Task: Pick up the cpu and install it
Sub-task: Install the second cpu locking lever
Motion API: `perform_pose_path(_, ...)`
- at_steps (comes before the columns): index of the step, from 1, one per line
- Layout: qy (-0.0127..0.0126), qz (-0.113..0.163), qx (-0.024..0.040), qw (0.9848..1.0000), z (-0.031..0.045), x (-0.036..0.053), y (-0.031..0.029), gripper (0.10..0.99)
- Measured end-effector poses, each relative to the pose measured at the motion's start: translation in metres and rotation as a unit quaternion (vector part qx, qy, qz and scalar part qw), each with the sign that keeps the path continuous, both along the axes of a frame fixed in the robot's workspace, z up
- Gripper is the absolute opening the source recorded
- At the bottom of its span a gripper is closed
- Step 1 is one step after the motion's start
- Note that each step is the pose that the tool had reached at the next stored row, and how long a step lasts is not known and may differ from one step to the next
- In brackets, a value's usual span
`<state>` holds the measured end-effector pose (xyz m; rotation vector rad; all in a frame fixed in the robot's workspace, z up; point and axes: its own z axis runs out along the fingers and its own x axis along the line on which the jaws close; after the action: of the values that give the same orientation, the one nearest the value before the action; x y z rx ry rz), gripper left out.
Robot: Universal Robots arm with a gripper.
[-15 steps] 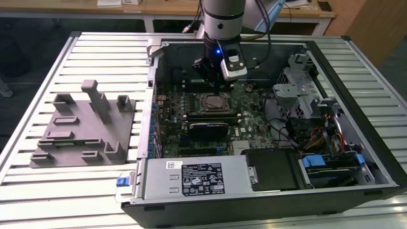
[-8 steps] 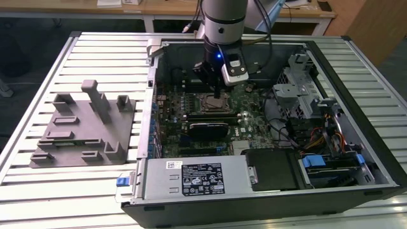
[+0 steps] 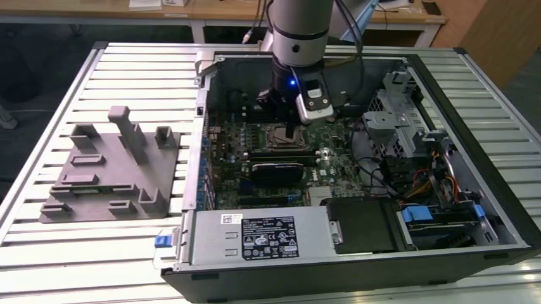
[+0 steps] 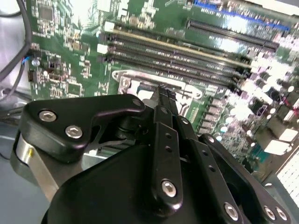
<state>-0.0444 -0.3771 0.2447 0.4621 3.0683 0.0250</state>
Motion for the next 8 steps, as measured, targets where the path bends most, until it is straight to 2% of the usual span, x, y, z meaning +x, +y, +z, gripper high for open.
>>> perform_pose_path(8, 0.0003, 0.033, -0.0001, 0.9995, -0.0061, -0.0003, -0.0031, 0.106)
